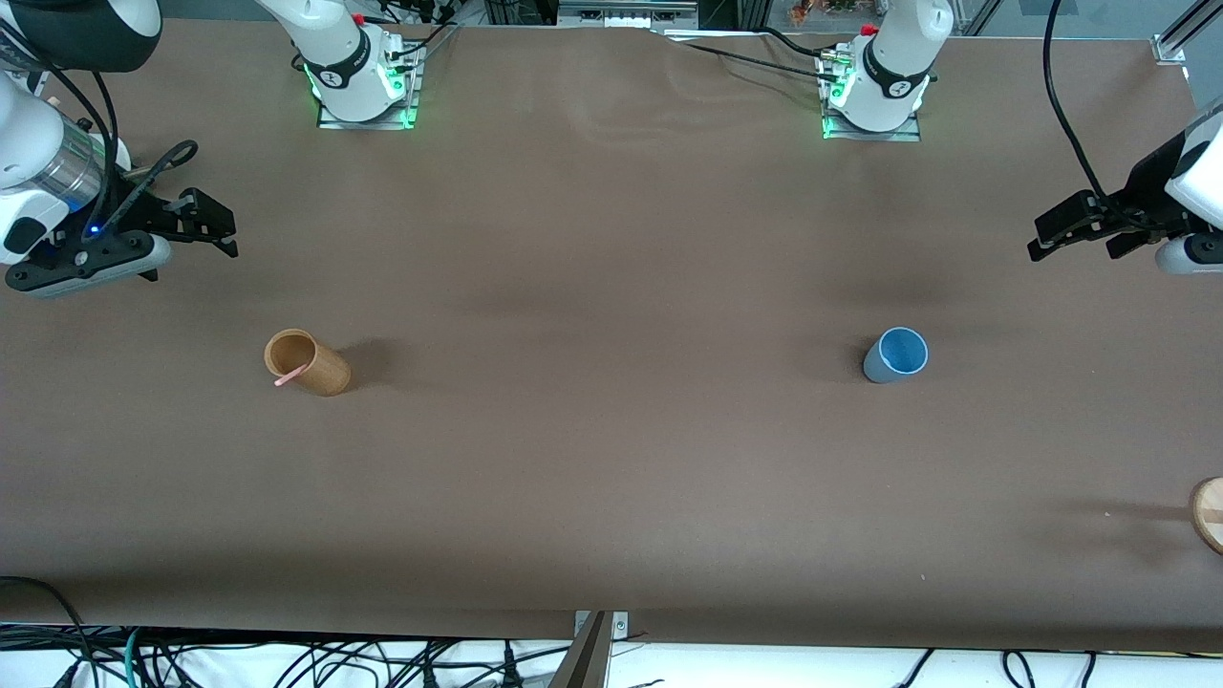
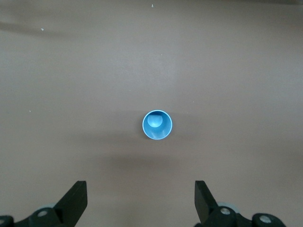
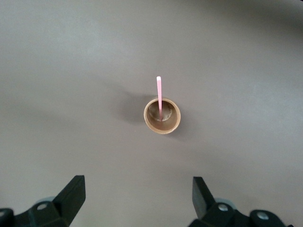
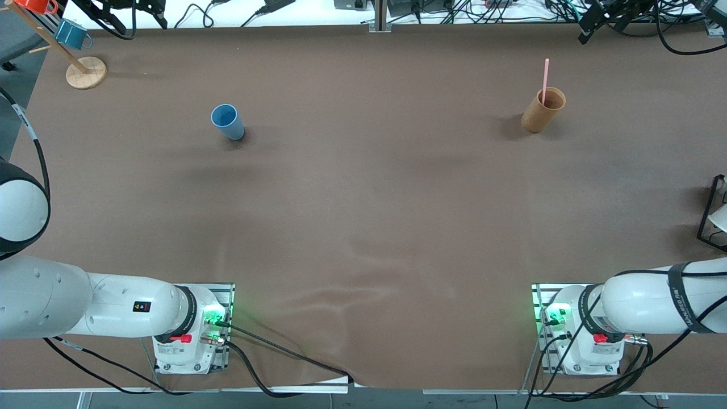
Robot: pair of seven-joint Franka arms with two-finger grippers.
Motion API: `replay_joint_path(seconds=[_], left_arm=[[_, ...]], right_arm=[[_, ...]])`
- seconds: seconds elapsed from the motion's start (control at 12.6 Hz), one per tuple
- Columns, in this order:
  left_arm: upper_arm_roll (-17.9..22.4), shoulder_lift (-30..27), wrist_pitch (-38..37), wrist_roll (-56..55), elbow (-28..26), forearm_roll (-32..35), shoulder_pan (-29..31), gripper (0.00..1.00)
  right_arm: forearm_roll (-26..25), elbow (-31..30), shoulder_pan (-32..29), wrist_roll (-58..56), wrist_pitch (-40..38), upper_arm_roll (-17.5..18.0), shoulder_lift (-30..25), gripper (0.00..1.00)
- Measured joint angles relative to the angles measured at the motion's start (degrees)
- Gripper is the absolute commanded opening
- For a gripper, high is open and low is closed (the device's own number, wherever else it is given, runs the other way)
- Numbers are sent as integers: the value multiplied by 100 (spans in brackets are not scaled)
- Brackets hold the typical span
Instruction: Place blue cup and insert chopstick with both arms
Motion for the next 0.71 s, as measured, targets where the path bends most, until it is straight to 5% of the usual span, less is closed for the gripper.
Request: replay_joint_path(seconds=[0.71], left_arm=[[0,12,15,0,28,0,0,100]], right_arm=[[0,1,0,0,-57,0,0,100]])
